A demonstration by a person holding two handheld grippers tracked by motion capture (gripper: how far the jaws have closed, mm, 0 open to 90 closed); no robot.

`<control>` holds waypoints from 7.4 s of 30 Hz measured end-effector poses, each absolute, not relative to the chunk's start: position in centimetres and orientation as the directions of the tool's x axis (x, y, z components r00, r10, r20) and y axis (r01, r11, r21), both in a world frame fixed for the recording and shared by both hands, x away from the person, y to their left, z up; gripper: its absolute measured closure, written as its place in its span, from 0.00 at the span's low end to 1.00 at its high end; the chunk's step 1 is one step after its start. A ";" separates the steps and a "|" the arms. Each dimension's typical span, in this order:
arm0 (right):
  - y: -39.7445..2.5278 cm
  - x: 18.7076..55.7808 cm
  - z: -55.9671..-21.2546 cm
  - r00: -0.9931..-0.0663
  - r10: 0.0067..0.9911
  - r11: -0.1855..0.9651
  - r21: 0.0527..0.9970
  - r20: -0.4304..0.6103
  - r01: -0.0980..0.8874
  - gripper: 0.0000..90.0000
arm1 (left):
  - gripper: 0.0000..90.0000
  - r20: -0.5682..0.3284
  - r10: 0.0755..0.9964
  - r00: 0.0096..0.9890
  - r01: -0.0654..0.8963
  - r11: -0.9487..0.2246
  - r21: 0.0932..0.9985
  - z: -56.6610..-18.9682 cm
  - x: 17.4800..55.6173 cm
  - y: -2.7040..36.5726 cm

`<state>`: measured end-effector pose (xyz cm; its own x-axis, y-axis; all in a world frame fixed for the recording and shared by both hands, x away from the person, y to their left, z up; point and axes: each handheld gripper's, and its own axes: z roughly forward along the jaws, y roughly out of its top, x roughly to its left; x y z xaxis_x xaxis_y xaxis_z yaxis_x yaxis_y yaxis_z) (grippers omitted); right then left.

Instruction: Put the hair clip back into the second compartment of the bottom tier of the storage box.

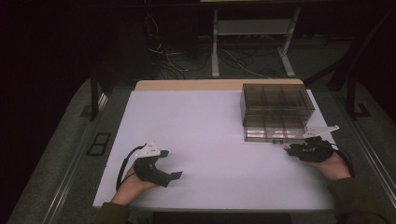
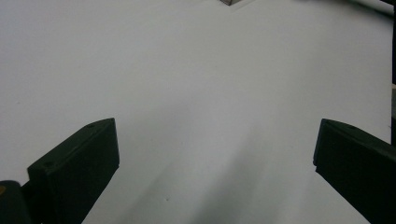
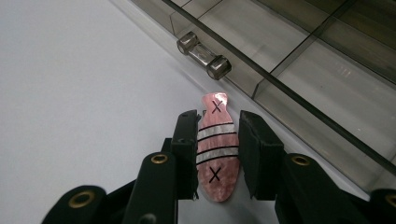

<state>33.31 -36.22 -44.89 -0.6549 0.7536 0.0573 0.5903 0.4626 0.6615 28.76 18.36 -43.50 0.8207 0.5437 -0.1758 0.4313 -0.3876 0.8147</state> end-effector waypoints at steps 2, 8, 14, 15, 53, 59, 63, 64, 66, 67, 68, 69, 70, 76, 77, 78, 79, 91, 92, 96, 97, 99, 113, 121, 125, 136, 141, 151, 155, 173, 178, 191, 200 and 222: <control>-36.2 33.3 -44.8 -0.655 0.754 0.468 0.658 0.050 0.590 0.75 | 0.00 -0.176 0.543 0.821 0.432 -0.389 0.814 -43.5 28.8 18.4; -36.4 33.1 -44.4 -0.651 0.758 0.458 0.667 0.053 0.588 0.75 | 0.00 -0.178 0.545 0.820 0.433 -0.386 0.814 -43.5 28.8 18.4; -36.6 33.0 -44.1 -0.651 0.757 0.451 0.673 0.060 0.586 0.75 | 0.00 -0.180 0.543 0.820 0.434 -0.386 0.814 -43.5 28.8 18.5; -36.6 33.0 -44.1 -0.651 0.757 0.451 0.673 0.060 0.586 0.75 | 0.00 -0.180 0.543 0.820 0.434 -0.386 0.814 -43.5 28.8 18.5; -36.7 32.6 -41.8 -0.613 0.783 0.382 0.696 0.106 0.608 0.75 | 0.00 -0.172 0.547 0.819 0.431 -0.391 0.813 -43.7 28.7 18.4; -36.6 32.7 -41.4 -0.610 0.784 0.371 0.706 0.110 0.603 0.75 | 0.00 -0.171 0.548 0.819 0.430 -0.388 0.815 -43.6 28.7 18.3; -36.6 32.8 -41.1 -0.607 0.788 0.364 0.712 0.108 0.600 0.75 | 0.00 -0.174 0.546 0.820 0.431 -0.387 0.816 -43.7 28.7 18.3; -36.6 32.8 -41.1 -0.607 0.788 0.364 0.712 0.108 0.600 0.75 | 0.00 -0.175 0.547 0.818 0.432 -0.385 0.816 -43.7 28.7 18.3; -36.6 32.9 -41.0 -0.604 0.789 0.362 0.712 0.109 0.602 0.75 | 0.00 -0.177 0.549 0.817 0.433 -0.382 0.816 -43.7 28.8 18.3; -36.5 33.0 -41.0 -0.609 0.786 0.364 0.715 0.109 0.598 0.75 | 0.00 -0.180 0.550 0.816 0.436 -0.380 0.816 -43.7 28.8 18.3; -36.4 33.0 -40.9 -0.609 0.785 0.365 0.714 0.108 0.597 0.75 | 0.00 -0.179 0.550 0.816 0.436 -0.382 0.815 -43.7 28.8 18.3; -36.4 33.1 -40.9 -0.608 0.786 0.364 0.714 0.109 0.598 0.75 | 0.00 -0.178 0.550 0.816 0.435 -0.383 0.815 -43.7 28.8 18.3; -36.3 33.1 -40.9 -0.614 0.782 0.368 0.716 0.106 0.593 0.75 | 0.00 -0.177 0.550 0.816 0.435 -0.382 0.815 -43.7 28.8 18.3; -36.1 33.7 -40.5 -0.610 0.785 0.363 0.721 0.104 0.590 0.75 | 0.00 -0.175 0.540 0.823 0.425 -0.382 0.821 -43.7 29.0 18.1; -36.1 33.9 -40.5 -0.609 0.787 0.363 0.720 0.103 0.591 0.75 | 0.00 -0.175 0.538 0.824 0.424 -0.382 0.821 -43.7 29.0 18.1; -36.1 34.0 -40.4 -0.608 0.788 0.362 0.722 0.102 0.590 0.75 | 0.00 -0.175 0.537 0.825 0.423 -0.383 0.821 -43.7 29.0 18.2; -36.1 34.1 -40.4 -0.604 0.790 0.357 0.722 0.105 0.593 0.75 | 0.00 -0.176 0.536 0.826 0.423 -0.382 0.822 -43.7 29.1 18.2; -35.8 35.4 -39.8 -0.600 0.793 0.347 0.733 0.104 0.585 0.75 | 0.00 -0.174 0.537 0.825 0.420 -0.379 0.825 -43.6 28.9 18.2; -35.8 35.4 -39.8 -0.599 0.794 0.345 0.734 0.104 0.585 0.75 | 0.00 -0.173 0.538 0.825 0.419 -0.378 0.825 -43.6 28.9 18.2; -35.5 35.8 -39.7 -0.598 0.795 0.344 0.737 0.100 0.582 0.75 | 0.00 -0.176 0.536 0.826 0.421 -0.377 0.825 -43.7 29.0 18.2; -35.5 35.8 -39.6 -0.599 0.794 0.346 0.736 0.101 0.582 0.75 | 0.00 -0.176 0.536 0.826 0.421 -0.377 0.825 -43.6 28.9 18.2; -35.4 36.0 -39.5 -0.597 0.796 0.344 0.737 0.100 0.582 0.75 | 0.00 -0.175 0.536 0.826 0.420 -0.377 0.826 -43.6 28.9 18.2; -34.8 37.2 -39.6 -0.601 0.794 0.356 0.732 0.092 0.581 0.75 | 0.00 -0.180 0.539 0.823 0.421 -0.366 0.830 -43.5 29.0 18.2; -33.9 38.1 -39.7 -0.605 0.792 0.364 0.730 0.086 0.579 0.75 | 0.00 -0.181 0.536 0.825 0.421 -0.368 0.829 -43.6 29.0 18.2; -33.6 38.4 -39.9 -0.608 0.789 0.370 0.724 0.086 0.582 0.75 | 0.00 -0.182 0.536 0.824 0.422 -0.367 0.829 -43.6 28.9 18.3; -32.6 39.3 -39.8 -0.614 0.784 0.370 0.724 0.093 0.582 0.75 | 0.00 -0.186 0.537 0.823 0.425 -0.365 0.828 -43.6 29.0 18.2; -32.2 39.5 -40.2 -0.615 0.783 0.378 0.719 0.087 0.583 0.75 | 0.00 -0.185 0.537 0.823 0.426 -0.367 0.827 -43.6 28.9 18.3; -32.2 39.8 -41.1 -0.612 0.787 0.395 0.698 0.077 0.597 0.75 | 0.00 -0.182 0.538 0.823 0.424 -0.369 0.827 -43.6 28.8 18.3; -32.1 39.9 -41.4 -0.612 0.787 0.400 0.691 0.078 0.602 0.75 | 0.00 -0.178 0.537 0.825 0.422 -0.373 0.826 -43.6 28.8 18.3; -31.7 40.3 -42.6 -0.609 0.790 0.420 0.663 0.068 0.619 0.75 | 0.00 -0.177 0.534 0.827 0.420 -0.376 0.826 -43.6 28.7 18.3; -31.7 40.4 -42.8 -0.604 0.793 0.413 0.660 0.079 0.628 0.75 | 0.00 -0.175 0.533 0.828 0.419 -0.379 0.825 -43.6 28.7 18.3; -31.7 40.7 -43.4 -0.606 0.791 0.420 0.642 0.088 0.641 0.72 | 0.00 -0.176 0.533 0.827 0.419 -0.377 0.826 -43.6 28.7 18.3; -31.8 40.6 -43.1 -0.608 0.788 0.412 0.649 0.099 0.640 0.72 | 0.00 -0.177 0.534 0.827 0.419 -0.376 0.826 -43.6 28.7 18.3; -31.8 39.3 -41.6 -0.615 0.779 0.369 0.708 0.117 0.602 0.53 | 0.00 -0.189 0.543 0.818 0.429 -0.357 0.830 -43.5 28.8 18.2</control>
